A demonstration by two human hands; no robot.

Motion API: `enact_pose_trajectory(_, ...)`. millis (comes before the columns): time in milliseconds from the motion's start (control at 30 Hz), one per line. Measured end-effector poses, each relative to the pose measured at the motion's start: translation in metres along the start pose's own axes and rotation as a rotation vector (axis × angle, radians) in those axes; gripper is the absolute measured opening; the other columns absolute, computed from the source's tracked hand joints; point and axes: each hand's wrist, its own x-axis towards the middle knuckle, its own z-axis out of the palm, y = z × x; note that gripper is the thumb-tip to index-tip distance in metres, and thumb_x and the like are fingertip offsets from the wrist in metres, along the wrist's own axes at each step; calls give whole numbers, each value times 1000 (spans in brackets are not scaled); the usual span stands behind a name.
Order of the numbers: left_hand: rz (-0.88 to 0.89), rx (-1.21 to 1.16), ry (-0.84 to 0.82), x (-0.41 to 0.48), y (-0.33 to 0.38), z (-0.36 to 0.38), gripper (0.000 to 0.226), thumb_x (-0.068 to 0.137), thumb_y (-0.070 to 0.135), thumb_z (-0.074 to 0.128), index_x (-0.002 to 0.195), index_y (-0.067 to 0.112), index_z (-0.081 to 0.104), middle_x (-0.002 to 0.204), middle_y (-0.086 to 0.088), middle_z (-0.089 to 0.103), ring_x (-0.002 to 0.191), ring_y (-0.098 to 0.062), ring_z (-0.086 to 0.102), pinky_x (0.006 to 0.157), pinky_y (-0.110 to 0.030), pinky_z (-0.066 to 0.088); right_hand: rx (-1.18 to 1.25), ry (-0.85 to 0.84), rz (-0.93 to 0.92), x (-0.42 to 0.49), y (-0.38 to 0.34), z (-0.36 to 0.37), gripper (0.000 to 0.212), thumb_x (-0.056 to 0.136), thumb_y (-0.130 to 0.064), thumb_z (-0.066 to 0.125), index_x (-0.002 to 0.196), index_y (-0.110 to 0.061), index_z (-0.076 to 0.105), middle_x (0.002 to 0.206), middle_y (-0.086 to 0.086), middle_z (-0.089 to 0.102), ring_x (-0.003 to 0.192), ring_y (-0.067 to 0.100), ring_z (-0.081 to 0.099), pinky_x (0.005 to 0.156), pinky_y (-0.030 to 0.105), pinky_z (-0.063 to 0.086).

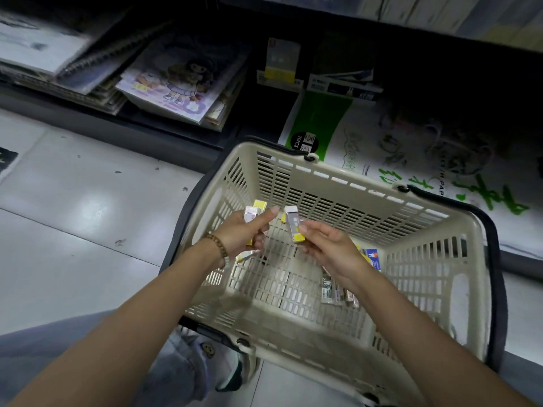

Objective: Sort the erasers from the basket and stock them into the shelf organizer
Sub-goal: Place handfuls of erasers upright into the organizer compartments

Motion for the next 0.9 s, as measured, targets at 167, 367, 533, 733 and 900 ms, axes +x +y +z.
enact_pose_trajectory(167,182,56,135,-16,22,-11,28,72,37,76,74,14,61,45,11,39,38,-5,34,38,-16,32,40,-182,-49,-1,-7,34,14,79,-15,65,91,-8,67,77,-2,73,69,6,68,64,15,53)
enact_pose_trajectory(367,319,-105,252,-52,39,-60,24,88,28,62,82,7,70,84,-3,71,39,-4,29,36,-12,27,-196,-178,95,34,15,35,19,84,-19,66,103,-17,67,111,6,68,94,13,66,79,24,55)
enact_pose_trajectory(533,261,-126,438,-65,29,-79,33,89,37,58,63,24,75,84,-13,58,40,-2,39,48,-16,44,-637,-113,91,75,50,37,51,79,-14,75,126,-13,57,131,3,48,112,14,51,83,16,47)
enact_pose_trajectory(733,185,-135,570,-67,21,-91,36,88,45,55,67,18,68,61,9,65,46,0,50,41,-10,39,-906,-178,-67,102,85,46,65,63,0,83,123,-9,60,122,5,35,122,21,39,92,1,28)
enact_pose_trajectory(900,166,-360,506,-64,21,-90,23,90,38,54,76,19,58,56,8,60,43,-3,51,41,-10,40,-1057,-125,-197,101,104,44,52,64,-13,85,112,-16,64,110,-3,37,112,17,40,94,18,36)
